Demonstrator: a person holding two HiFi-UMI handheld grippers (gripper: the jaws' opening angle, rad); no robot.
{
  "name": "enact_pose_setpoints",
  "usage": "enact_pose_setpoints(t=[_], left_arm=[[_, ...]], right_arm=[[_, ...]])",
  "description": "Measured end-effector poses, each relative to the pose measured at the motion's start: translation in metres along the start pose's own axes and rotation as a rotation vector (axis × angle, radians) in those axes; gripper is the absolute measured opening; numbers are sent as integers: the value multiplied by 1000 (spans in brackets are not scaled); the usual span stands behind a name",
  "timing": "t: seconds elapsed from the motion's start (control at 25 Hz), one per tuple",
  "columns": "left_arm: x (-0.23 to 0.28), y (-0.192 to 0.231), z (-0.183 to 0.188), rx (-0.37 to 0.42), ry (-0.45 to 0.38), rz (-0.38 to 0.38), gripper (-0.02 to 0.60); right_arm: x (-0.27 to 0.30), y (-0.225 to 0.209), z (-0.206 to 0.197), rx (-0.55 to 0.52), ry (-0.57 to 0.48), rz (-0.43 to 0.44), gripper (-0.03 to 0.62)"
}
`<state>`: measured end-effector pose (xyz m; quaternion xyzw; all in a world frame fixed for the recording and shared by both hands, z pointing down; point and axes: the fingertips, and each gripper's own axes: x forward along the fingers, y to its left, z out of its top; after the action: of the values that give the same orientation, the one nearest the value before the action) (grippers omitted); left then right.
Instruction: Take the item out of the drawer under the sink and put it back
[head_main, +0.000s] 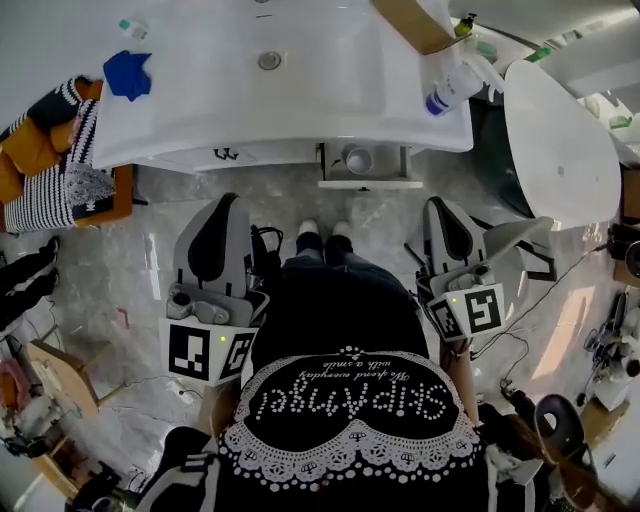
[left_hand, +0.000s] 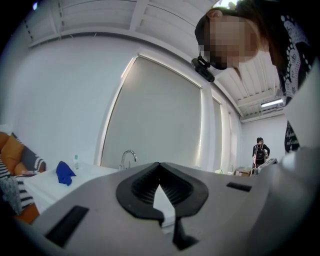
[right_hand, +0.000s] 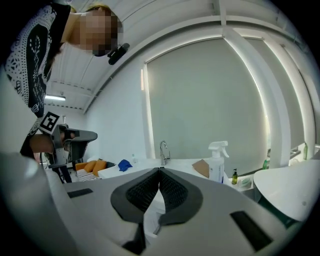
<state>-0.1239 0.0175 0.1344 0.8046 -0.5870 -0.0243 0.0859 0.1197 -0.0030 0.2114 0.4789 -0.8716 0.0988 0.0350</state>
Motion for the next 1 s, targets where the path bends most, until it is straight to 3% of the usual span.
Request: enact_pose_setpoints(t=[0.32, 0.64, 0.8, 1.0], left_arm=[[-27, 14, -7, 9, -29, 97, 5], [-88, 26, -29, -37, -48, 317, 5], [-61, 3, -22, -72, -87, 228, 5], [-11, -33, -22, -30, -59, 71, 5]], right_arm=[[-16, -5, -8, -4, 9, -17, 20], [-27, -5, -18, 0, 49, 34, 19], [-19, -5, -14, -29, 33, 74, 19], [-12, -4, -15, -66, 38, 90, 19]])
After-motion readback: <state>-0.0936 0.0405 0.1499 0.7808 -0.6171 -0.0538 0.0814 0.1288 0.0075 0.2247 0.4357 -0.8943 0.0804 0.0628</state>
